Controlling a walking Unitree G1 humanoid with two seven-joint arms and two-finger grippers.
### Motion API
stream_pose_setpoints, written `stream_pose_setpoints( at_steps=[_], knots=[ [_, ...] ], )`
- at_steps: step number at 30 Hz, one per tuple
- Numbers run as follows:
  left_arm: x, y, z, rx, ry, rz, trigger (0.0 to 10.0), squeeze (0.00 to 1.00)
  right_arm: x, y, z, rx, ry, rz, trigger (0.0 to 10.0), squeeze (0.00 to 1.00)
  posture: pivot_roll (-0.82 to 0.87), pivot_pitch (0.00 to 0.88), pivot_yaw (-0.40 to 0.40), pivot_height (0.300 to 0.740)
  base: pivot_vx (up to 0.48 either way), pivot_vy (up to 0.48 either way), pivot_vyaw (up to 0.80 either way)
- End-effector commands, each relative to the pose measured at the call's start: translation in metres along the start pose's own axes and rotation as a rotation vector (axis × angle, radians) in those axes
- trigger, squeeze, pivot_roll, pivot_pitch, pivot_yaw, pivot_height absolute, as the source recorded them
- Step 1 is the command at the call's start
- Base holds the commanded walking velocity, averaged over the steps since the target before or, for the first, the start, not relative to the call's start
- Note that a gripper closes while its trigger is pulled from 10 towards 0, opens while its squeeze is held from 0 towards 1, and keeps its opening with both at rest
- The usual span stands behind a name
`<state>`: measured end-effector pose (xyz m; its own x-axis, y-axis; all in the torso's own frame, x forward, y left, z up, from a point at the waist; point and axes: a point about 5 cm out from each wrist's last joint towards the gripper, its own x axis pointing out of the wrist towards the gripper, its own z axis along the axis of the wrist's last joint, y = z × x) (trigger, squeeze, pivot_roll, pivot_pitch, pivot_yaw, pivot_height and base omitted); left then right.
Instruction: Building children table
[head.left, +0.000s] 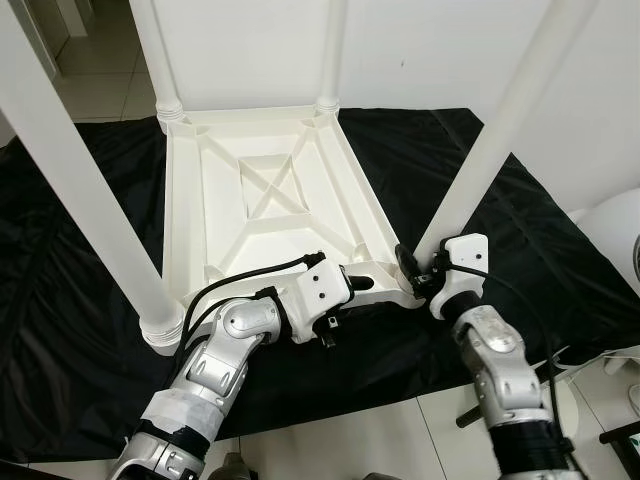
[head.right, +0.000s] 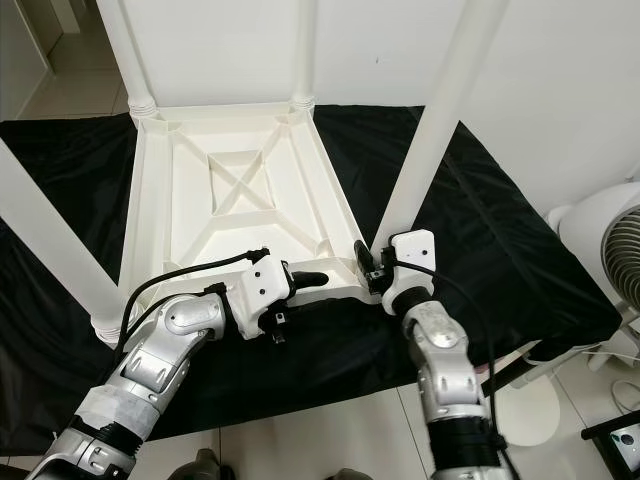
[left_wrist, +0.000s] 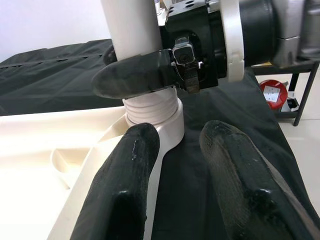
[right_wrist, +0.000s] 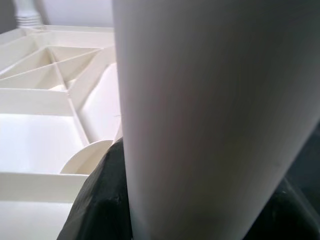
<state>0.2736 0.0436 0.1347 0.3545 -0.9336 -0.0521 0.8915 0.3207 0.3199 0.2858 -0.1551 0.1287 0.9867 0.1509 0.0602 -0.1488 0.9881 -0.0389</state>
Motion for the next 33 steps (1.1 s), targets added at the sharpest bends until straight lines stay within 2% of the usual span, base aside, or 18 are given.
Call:
stream_pose_setpoints(
  at_steps=[1, 2, 4, 6, 7, 8, 9, 10, 11, 14, 15, 16, 21, 24, 25, 26, 31, 33],
  knots=[
    [0.001, 0.001, -0.001, 0.006, 0.01, 0.036, 10.0, 0.0, -0.004, 0.002, -0.01, 0.013, 0.057, -0.054, 10.0, 0.0, 0.01, 0.019, -0.028, 0.74, 0.0, 0.0, 0.0],
    [0.001, 0.001, -0.001, 0.007, 0.01, 0.037, 10.0, 0.0, -0.006, 0.006, -0.008, 0.029, 0.055, -0.103, 10.0, 0.0, 0.01, 0.019, -0.028, 0.74, 0.0, 0.0, 0.0],
    [0.001, 0.001, -0.001, 0.007, 0.01, 0.037, 10.0, 0.0, -0.006, 0.006, -0.008, 0.029, 0.055, -0.103, 10.0, 0.0, 0.01, 0.019, -0.028, 0.74, 0.0, 0.0, 0.0],
    [0.002, 0.003, 0.0, 0.01, 0.008, 0.044, 10.0, 0.0, -0.01, 0.013, -0.007, 0.073, 0.049, -0.24, 10.0, 0.0, 0.0, 0.018, -0.03, 0.74, 0.0, 0.0, 0.0],
    [0.002, 0.003, 0.0, 0.01, 0.008, 0.044, 10.0, 0.0, -0.01, 0.013, -0.007, 0.073, 0.049, -0.24, 10.0, 0.0, 0.0, 0.018, -0.03, 0.74, 0.0, 0.0, 0.0],
    [0.002, 0.004, 0.0, 0.011, 0.007, 0.048, 10.0, 0.0, -0.012, 0.016, -0.006, 0.097, 0.048, -0.299, 10.0, 0.0, 0.0, 0.018, -0.029, 0.74, 0.0, 0.0, 0.0],
    [0.003, 0.005, 0.0, 0.01, 0.005, 0.05, 10.0, 0.0, -0.012, 0.024, -0.008, 0.126, 0.059, -0.298, 10.0, 0.0, 0.0, 0.018, -0.03, 0.74, 0.0, 0.0, 0.0],
    [0.003, 0.005, 0.0, 0.01, 0.005, 0.05, 10.0, 0.0, -0.012, 0.024, -0.008, 0.126, 0.059, -0.298, 10.0, 0.0, 0.0, 0.018, -0.03, 0.74, 0.0, 0.0, 0.0],
    [0.003, 0.004, 0.001, 0.009, 0.001, 0.051, 10.0, 0.0, -0.01, 0.035, -0.007, 0.146, 0.06, -0.253, 10.0, 0.0, 0.0, 0.018, -0.028, 0.74, 0.0, 0.0, 0.0],
    [0.003, 0.004, 0.001, 0.009, 0.0, 0.048, 10.0, 0.0, -0.012, 0.035, -0.007, 0.141, 0.06, -0.245, 10.0, 0.0, 0.0, 0.017, -0.03, 0.74, 0.0, 0.0, 0.0],
    [0.004, 0.003, 0.001, 0.009, -0.001, 0.046, 10.0, 0.0, -0.013, 0.033, -0.007, 0.135, 0.059, -0.247, 10.0, 0.05, 0.0, 0.017, -0.03, 0.74, 0.0, 0.0, 0.0],
    [0.003, 0.003, 0.001, 0.01, -0.002, 0.043, 10.0, 0.0, -0.015, 0.028, -0.007, 0.131, 0.058, -0.257, 10.0, 1.0, 0.0, 0.016, -0.03, 0.74, 0.0, 0.0, 0.0],
    [0.001, 0.003, 0.001, 0.009, 0.001, 0.032, 10.0, 0.0, -0.018, 0.022, -0.003, 0.13, 0.038, -0.251, 10.0, 1.0, 0.0, 0.015, -0.033, 0.74, 0.0, 0.0, 0.0],
    [0.001, 0.003, 0.002, 0.001, -0.009, 0.028, 10.0, 0.0, -0.025, 0.011, 0.002, 0.108, 0.015, -0.135, 10.0, 1.0, -0.01, 0.021, -0.034, 0.74, 0.0, 0.0, 0.0],
    [0.001, 0.002, 0.003, -0.005, -0.018, 0.028, 10.0, 0.0, -0.029, 0.007, 0.003, 0.101, 0.011, -0.088, 10.0, 0.89, -0.01, 0.021, -0.034, 0.74, 0.0, 0.0, 0.0],
    [0.002, 0.002, 0.004, -0.01, -0.026, 0.028, 10.0, 0.0, -0.032, 0.002, 0.002, 0.079, 0.014, -0.052, 10.0, 0.0, -0.01, 0.021, -0.033, 0.74, 0.0, 0.0, 0.0],
    [0.004, 0.002, 0.006, -0.014, -0.034, 0.028, 10.0, 0.0, -0.036, -0.007, 0.001, 0.022, 0.029, 0.056, 10.0, 0.0, -0.01, 0.017, -0.032, 0.74, 0.0, 0.0, 0.0],
    [0.006, 0.002, 0.007, -0.011, -0.037, 0.022, 10.0, 0.0, -0.037, -0.017, 0.002, -0.013, 0.035, 0.135, 10.0, 0.0, -0.01, 0.011, -0.029, 0.74, 0.0, 0.0, 0.0]
  ],
)
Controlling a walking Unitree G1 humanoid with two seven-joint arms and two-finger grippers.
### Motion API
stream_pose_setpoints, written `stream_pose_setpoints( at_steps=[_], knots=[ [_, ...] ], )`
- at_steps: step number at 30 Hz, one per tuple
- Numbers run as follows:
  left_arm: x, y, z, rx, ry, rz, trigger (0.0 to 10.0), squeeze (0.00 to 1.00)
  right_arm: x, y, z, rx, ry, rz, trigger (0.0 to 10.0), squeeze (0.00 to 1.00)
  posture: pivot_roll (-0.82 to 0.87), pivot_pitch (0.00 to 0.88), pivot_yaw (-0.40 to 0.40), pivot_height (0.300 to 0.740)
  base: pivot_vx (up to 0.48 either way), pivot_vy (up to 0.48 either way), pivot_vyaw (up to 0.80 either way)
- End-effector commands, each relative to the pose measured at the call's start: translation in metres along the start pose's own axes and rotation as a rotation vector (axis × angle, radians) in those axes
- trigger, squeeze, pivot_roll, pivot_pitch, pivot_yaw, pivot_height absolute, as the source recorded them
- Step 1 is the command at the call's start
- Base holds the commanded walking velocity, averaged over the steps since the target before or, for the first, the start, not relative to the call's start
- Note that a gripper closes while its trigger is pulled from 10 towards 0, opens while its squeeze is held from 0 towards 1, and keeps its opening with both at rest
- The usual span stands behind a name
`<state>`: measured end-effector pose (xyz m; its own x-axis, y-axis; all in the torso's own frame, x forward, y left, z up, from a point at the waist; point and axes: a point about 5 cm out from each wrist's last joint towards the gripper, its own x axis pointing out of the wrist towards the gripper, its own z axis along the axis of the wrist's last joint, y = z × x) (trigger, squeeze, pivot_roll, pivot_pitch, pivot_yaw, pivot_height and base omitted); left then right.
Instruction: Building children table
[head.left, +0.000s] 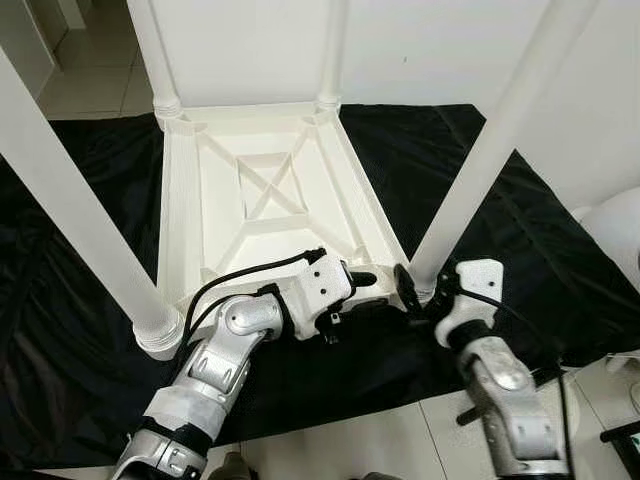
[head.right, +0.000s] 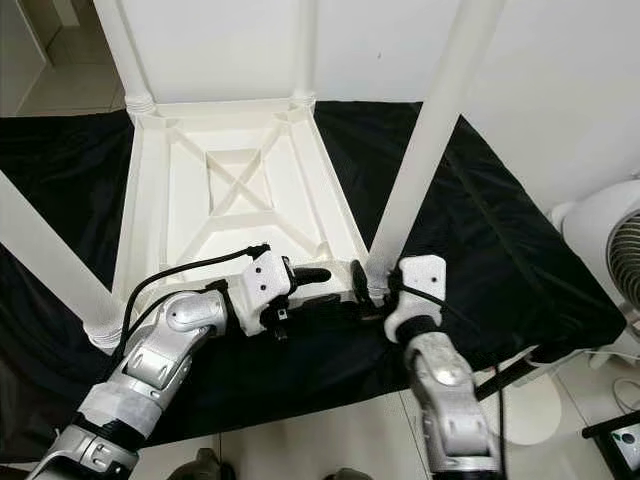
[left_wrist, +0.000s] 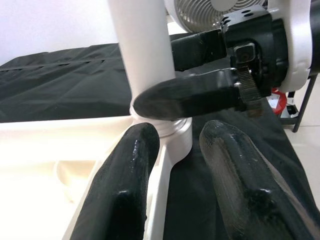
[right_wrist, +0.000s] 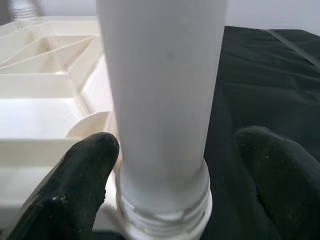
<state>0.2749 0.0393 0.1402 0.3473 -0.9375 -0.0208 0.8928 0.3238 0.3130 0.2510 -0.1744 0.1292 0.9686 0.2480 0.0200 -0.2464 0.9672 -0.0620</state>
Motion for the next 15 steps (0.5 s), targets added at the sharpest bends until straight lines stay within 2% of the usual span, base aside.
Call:
stream_pose_setpoints(
  at_steps=[1, 3, 6, 15],
  knots=[
    [0.003, 0.0, 0.002, -0.002, -0.006, 0.017, 10.0, 0.0, 0.0, -0.008, 0.0, -0.004, 0.004, 0.06, 10.0, 0.0, -0.01, 0.009, -0.03, 0.74, 0.0, 0.0, 0.0],
    [0.003, 0.0, 0.002, -0.002, -0.006, 0.017, 10.0, 0.0, 0.0, -0.008, 0.0, -0.004, 0.004, 0.06, 10.0, 0.0, -0.01, 0.009, -0.03, 0.74, 0.0, 0.0, 0.0],
    [0.004, 0.001, 0.002, 0.002, -0.009, 0.011, 10.0, 0.0, 0.008, -0.021, 0.001, -0.066, 0.014, 0.15, 10.0, 0.0, -0.01, 0.0, -0.026, 0.74, 0.0, 0.0, 0.0],
    [0.007, 0.004, 0.004, 0.009, -0.015, 0.009, 10.0, 0.0, 0.034, -0.021, -0.002, -0.119, 0.059, 0.319, 10.0, 0.0, 0.0, 0.0, -0.029, 0.74, 0.0, 0.0, 0.0]
  ],
)
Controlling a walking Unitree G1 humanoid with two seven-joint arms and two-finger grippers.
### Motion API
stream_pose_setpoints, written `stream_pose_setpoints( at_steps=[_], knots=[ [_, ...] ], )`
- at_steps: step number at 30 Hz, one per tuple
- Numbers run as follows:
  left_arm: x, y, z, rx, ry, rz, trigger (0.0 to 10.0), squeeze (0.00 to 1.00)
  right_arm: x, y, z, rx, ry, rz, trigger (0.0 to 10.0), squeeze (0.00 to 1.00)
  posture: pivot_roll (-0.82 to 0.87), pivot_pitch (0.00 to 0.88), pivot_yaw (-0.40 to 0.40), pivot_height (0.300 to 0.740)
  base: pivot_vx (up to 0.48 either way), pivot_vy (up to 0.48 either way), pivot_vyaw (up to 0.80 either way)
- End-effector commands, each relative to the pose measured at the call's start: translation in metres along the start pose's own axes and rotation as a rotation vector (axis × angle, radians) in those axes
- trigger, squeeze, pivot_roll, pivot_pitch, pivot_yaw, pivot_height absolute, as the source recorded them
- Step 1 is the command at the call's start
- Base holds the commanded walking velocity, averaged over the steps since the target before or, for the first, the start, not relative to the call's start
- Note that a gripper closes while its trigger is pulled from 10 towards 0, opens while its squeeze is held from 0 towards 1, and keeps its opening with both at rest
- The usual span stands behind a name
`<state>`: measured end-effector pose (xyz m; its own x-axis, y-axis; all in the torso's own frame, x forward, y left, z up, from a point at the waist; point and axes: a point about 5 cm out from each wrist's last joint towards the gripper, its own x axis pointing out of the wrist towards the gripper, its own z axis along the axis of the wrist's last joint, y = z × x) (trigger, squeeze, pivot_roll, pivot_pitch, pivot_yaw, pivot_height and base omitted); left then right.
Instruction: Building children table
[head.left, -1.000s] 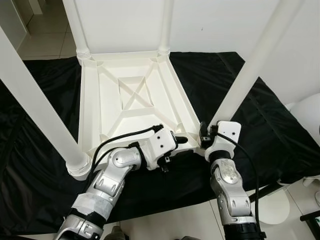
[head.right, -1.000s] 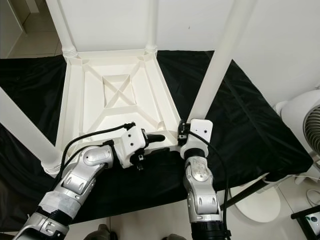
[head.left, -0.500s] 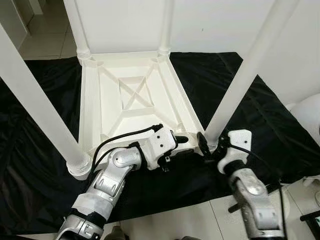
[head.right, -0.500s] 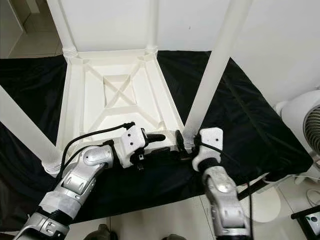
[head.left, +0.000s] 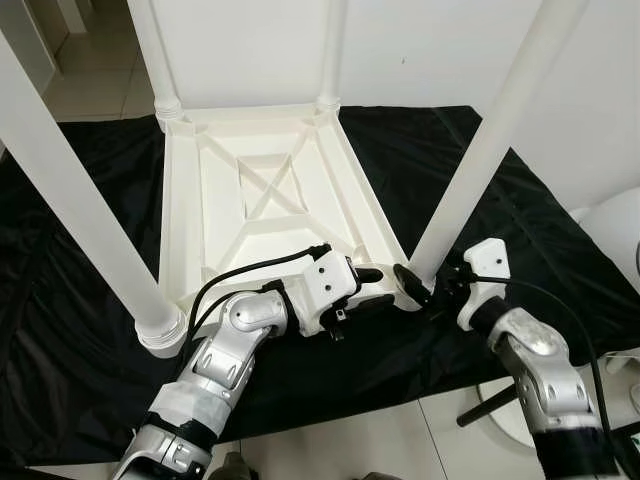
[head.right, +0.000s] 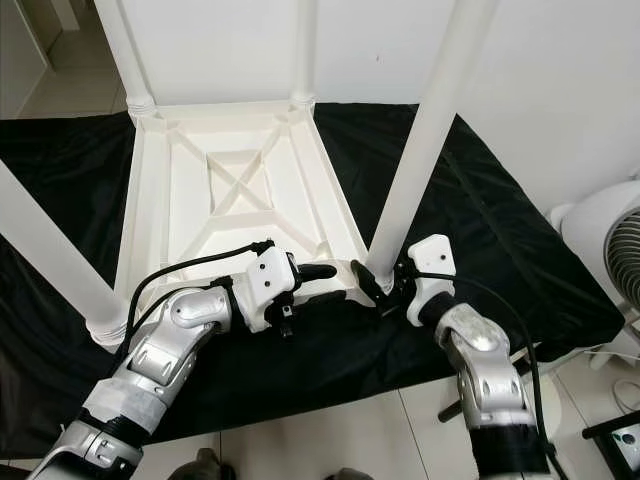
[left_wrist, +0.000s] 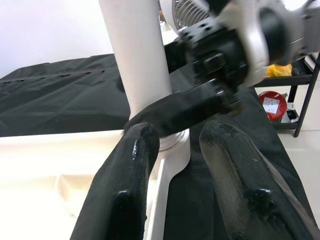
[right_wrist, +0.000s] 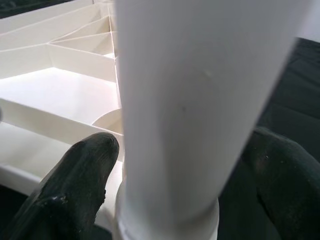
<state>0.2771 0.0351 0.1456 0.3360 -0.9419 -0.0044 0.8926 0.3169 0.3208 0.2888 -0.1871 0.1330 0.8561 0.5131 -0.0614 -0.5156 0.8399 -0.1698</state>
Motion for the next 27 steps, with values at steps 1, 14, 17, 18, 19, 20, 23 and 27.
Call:
stream_pose_setpoints(
  at_steps=[1, 14, 17, 18, 19, 20, 23, 27],
  knots=[
    [0.003, 0.001, -0.001, 0.001, 0.004, 0.016, 10.0, 0.0, 0.001, 0.001, -0.003, -0.003, 0.012, 0.023, 10.0, 0.0, 0.0, 0.0, -0.029, 0.74, 0.0, 0.0, 0.0],
    [0.004, 0.001, 0.0, 0.011, -0.002, 0.022, 10.0, 0.0, 0.019, 0.01, -0.012, -0.031, 0.056, 0.203, 0.0, 0.0, 0.03, 0.0, -0.049, 0.74, 0.0, 0.0, 0.0],
    [0.004, 0.0, 0.0, 0.01, -0.001, 0.022, 10.0, 0.0, 0.015, 0.008, -0.015, -0.028, 0.057, 0.2, 0.0, 0.0, 0.03, 0.0, -0.052, 0.74, 0.0, 0.0, 0.0],
    [0.004, 0.0, -0.001, 0.009, -0.001, 0.021, 10.0, 0.0, 0.013, 0.007, -0.016, -0.02, 0.056, 0.186, 4.9, 0.0, 0.03, 0.0, -0.051, 0.74, 0.0, 0.0, 0.0],
    [0.004, 0.0, -0.001, 0.009, -0.001, 0.021, 10.0, 0.0, 0.012, 0.006, -0.017, -0.019, 0.051, 0.157, 10.0, 0.0, 0.03, 0.0, -0.051, 0.74, 0.0, 0.0, 0.0],
    [0.004, 0.0, -0.001, 0.009, -0.001, 0.021, 10.0, 0.0, 0.012, 0.006, -0.017, -0.019, 0.051, 0.157, 10.0, 0.0, 0.03, 0.0, -0.051, 0.74, 0.0, 0.0, 0.0],
    [0.004, -0.001, -0.001, 0.009, 0.0, 0.018, 10.0, 0.0, 0.012, 0.004, -0.019, 0.01, 0.049, 0.083, 10.0, 0.0, 0.02, 0.0, -0.047, 0.74, 0.0, 0.0, 0.0],
    [0.003, -0.002, -0.002, 0.008, 0.0, 0.012, 10.0, 0.0, 0.012, 0.01, -0.021, 0.044, 0.044, -0.03, 10.0, 0.0, 0.02, 0.0, -0.043, 0.74, 0.0, 0.0, 0.0]
  ],
)
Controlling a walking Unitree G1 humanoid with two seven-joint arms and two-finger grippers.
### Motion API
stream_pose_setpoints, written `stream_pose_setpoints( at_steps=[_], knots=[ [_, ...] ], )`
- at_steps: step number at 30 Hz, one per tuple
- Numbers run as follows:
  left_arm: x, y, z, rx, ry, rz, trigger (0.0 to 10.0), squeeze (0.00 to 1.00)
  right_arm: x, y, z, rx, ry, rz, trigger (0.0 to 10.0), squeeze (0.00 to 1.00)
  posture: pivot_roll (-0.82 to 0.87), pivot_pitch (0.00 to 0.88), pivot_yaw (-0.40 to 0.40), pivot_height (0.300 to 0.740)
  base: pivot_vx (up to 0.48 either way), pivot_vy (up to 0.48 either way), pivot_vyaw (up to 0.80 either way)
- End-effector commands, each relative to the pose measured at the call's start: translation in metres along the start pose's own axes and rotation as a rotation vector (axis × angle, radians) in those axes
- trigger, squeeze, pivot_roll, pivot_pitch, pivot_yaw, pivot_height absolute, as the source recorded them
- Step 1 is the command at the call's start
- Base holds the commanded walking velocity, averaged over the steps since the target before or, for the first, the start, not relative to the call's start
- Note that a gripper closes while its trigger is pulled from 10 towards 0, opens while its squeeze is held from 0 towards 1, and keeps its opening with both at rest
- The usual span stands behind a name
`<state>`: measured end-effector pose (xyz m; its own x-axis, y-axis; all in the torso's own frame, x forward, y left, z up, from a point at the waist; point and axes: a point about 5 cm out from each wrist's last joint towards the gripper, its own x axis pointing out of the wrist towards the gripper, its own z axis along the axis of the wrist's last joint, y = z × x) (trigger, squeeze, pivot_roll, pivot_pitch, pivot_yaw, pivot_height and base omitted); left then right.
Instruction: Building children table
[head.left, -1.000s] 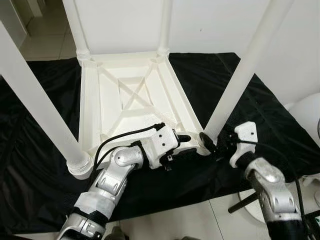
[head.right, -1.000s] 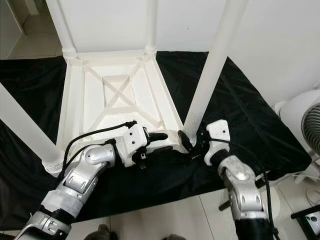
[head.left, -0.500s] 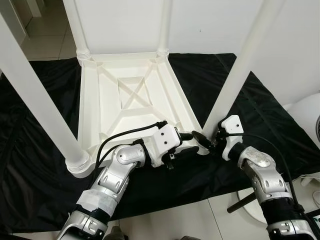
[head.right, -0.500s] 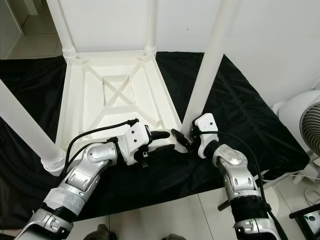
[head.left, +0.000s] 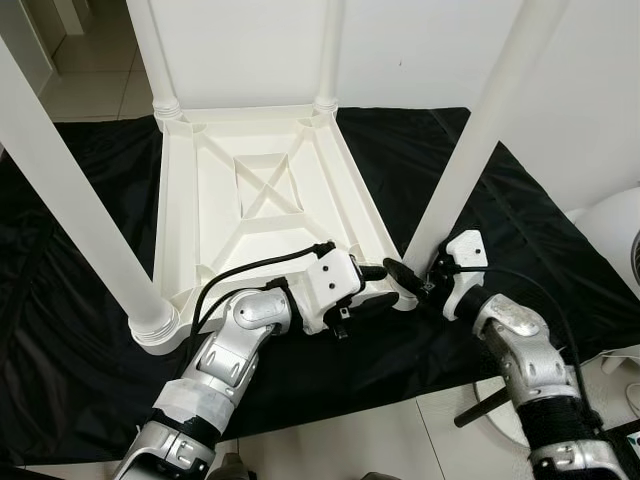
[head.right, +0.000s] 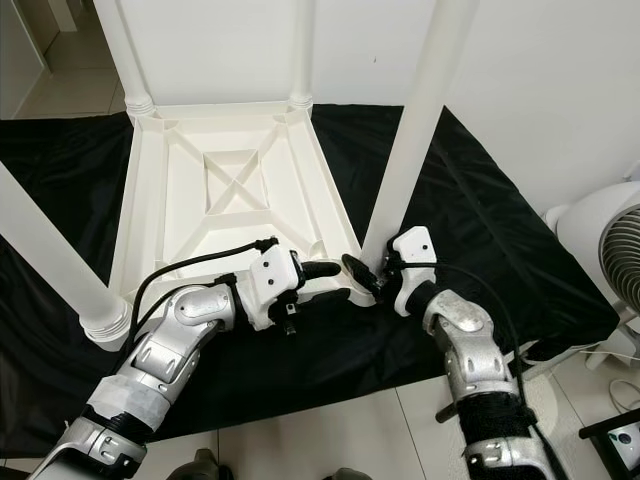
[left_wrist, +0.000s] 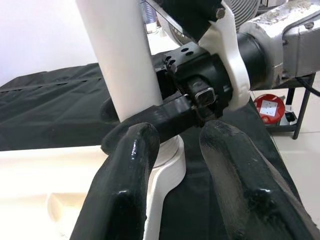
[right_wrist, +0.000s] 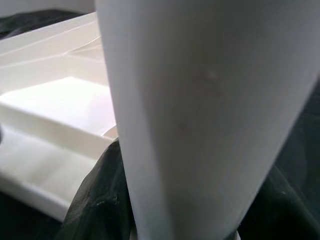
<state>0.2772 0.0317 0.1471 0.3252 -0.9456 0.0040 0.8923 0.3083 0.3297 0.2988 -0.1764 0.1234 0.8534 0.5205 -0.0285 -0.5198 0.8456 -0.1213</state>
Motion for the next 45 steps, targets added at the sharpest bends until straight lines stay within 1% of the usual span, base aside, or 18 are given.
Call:
stream_pose_setpoints(
  at_steps=[1, 5, 8, 11, 12, 13, 18, 21, 24, 25, 32, 36, 37, 39, 40, 41, 44, 45],
  knots=[
    [0.0, -0.001, -0.003, -0.002, 0.012, 0.02, 10.0, 0.0, -0.003, 0.004, -0.013, -0.005, 0.077, -0.034, 10.0, 0.0, 0.02, 0.0, -0.043, 0.74, 0.0, 0.0, 0.0],
    [-0.003, -0.004, -0.005, -0.01, 0.017, 0.005, 10.0, 0.0, -0.002, 0.018, -0.003, 0.085, 0.043, -0.297, 10.0, 0.0, 0.01, 0.0, -0.037, 0.74, 0.0, 0.0, 0.0],
    [-0.003, -0.004, -0.005, -0.014, 0.017, 0.004, 10.0, 0.0, -0.001, 0.026, -0.002, 0.146, 0.034, -0.409, 10.0, 0.0, 0.01, 0.0, -0.036, 0.74, 0.0, 0.0, 0.0],
    [-0.004, -0.004, -0.005, -0.013, 0.019, 0.003, 10.0, 0.0, 0.0, 0.034, 0.001, 0.162, 0.016, -0.508, 10.0, 0.0, 0.0, 0.0, -0.036, 0.74, 0.0, 0.0, 0.0],
    [-0.004, -0.004, -0.005, -0.013, 0.019, 0.003, 10.0, 0.0, 0.0, 0.034, 0.001, 0.162, 0.016, -0.508, 10.0, 0.0, 0.0, 0.0, -0.036, 0.74, 0.0, 0.0, 0.0],
    [-0.003, -0.005, -0.006, -0.015, 0.019, 0.001, 10.0, 0.0, 0.003, 0.043, 0.003, 0.179, 0.001, -0.602, 10.0, 0.0, 0.0, 0.0, -0.036, 0.74, 0.0, 0.0, 0.0],
    [-0.003, -0.006, -0.006, -0.016, 0.019, -0.002, 10.0, 0.0, 0.008, 0.052, 0.005, 0.201, -0.011, -0.682, 10.0, 0.0, 0.01, 0.0, -0.038, 0.74, 0.0, 0.0, 0.0],
    [-0.003, -0.006, -0.005, -0.016, 0.019, -0.001, 10.0, 0.0, 0.015, 0.067, 0.012, 0.23, -0.012, -0.639, 10.0, 0.0, 0.01, 0.0, -0.038, 0.74, 0.0, 0.0, 0.0],
    [-0.004, -0.006, -0.006, -0.018, 0.02, 0.0, 10.0, 0.0, 0.012, 0.064, 0.014, 0.243, -0.015, -0.647, 10.0, 0.0, 0.01, 0.0, -0.037, 0.74, 0.0, 0.0, 0.0],
    [-0.004, -0.006, -0.006, -0.019, 0.021, -0.001, 10.0, 0.0, 0.009, 0.061, 0.014, 0.246, -0.021, -0.648, 10.0, 1.0, 0.01, 0.0, -0.038, 0.74, 0.0, 0.0, 0.0],
    [-0.003, -0.005, -0.006, -0.016, 0.022, 0.002, 10.0, 0.0, 0.002, 0.052, 0.021, 0.209, -0.056, -0.642, 10.0, 1.0, 0.01, 0.0, -0.04, 0.74, 0.0, 0.0, 0.0],
    [-0.003, -0.005, -0.006, -0.015, 0.022, 0.003, 10.0, 0.0, -0.003, 0.049, 0.019, 0.214, -0.037, -0.638, 10.0, 1.0, 0.0, 0.0, -0.038, 0.74, 0.0, 0.0, 0.0],
    [-0.003, -0.005, -0.006, -0.015, 0.022, 0.003, 10.0, 0.0, -0.005, 0.047, 0.018, 0.211, -0.033, -0.625, 10.0, 0.0, 0.0, 0.0, -0.038, 0.74, 0.0, 0.0, 0.0],
    [-0.003, -0.006, -0.006, -0.014, 0.023, 0.0, 10.0, 0.0, -0.017, 0.04, 0.02, 0.18, -0.027, -0.512, 10.0, 0.0, 0.0, 0.0, -0.035, 0.74, 0.0, 0.0, 0.0],
    [-0.003, -0.006, -0.006, -0.014, 0.023, 0.0, 10.0, 0.0, -0.017, 0.04, 0.02, 0.18, -0.027, -0.512, 10.0, 0.0, 0.0, 0.0, -0.035, 0.74, 0.0, 0.0, 0.0],
    [-0.003, -0.006, -0.006, -0.015, 0.023, -0.002, 10.0, 0.0, -0.024, 0.034, 0.02, 0.136, -0.018, -0.443, 10.0, 0.0, 0.0, 0.0, -0.035, 0.74, 0.0, 0.0, 0.0],
    [-0.003, -0.006, -0.006, -0.015, 0.023, -0.003, 10.0, 0.0, -0.029, 0.029, 0.021, 0.106, -0.011, -0.401, 10.0, 0.0, 0.0, 0.0, -0.035, 0.74, 0.0, 0.0, 0.0],
    [-0.002, -0.006, -0.005, -0.015, 0.023, -0.005, 10.0, 0.0, -0.034, 0.024, 0.023, 0.071, -0.012, -0.33, 10.0, 0.0, -0.01, 0.0, -0.031, 0.74, 0.0, 0.0, 0.0]
  ],
)
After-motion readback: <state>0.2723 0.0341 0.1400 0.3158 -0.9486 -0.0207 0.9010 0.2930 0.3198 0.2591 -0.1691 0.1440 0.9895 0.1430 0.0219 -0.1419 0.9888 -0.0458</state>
